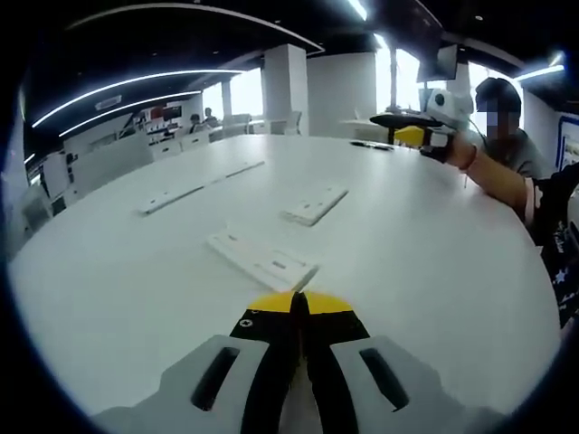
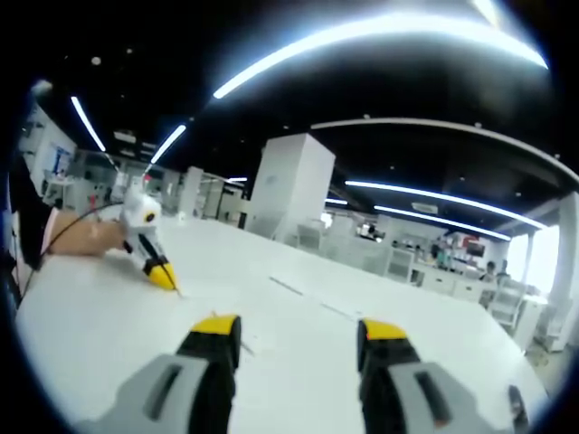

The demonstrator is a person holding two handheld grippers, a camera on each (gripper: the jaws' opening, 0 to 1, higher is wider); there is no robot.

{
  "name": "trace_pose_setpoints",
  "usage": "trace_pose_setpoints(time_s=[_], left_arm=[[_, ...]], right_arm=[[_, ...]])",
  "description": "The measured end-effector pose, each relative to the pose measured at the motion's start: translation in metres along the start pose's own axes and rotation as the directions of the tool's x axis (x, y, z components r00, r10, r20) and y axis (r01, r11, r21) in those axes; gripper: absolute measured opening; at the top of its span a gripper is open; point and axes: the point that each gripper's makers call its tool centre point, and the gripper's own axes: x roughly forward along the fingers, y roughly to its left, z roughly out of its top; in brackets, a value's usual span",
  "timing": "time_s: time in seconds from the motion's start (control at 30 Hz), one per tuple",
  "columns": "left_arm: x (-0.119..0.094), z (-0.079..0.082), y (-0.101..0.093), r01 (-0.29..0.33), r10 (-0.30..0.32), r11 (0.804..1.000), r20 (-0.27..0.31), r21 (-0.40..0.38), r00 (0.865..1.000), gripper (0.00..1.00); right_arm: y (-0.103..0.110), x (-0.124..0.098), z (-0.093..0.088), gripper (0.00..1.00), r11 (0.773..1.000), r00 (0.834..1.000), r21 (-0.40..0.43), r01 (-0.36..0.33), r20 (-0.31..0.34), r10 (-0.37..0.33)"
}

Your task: Locate the socket holder cover, grip the socket holder cover, clip it into the socket holder slot.

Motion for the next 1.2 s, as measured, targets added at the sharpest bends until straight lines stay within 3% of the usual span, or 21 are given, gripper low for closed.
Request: trace_pose_setpoints(time_s=[0.53,1.2], left_arm=[[0.005,0.003,-0.008,-0.023,0.023,0.998,0.002,0.065,1.000,0.03],[0.015,0.008,-0.015,-0.037,0.037,0.998,0.009,0.050,0.999,0.03]], right_arm=[[0.002,0.000,0.000,0.53,1.000,1.000,-0.004,-0.002,-0.001,0.002],[0.003,0.001,-0.002,0.53,1.000,1.000,-0.010,-0.001,-0.011,0.001]])
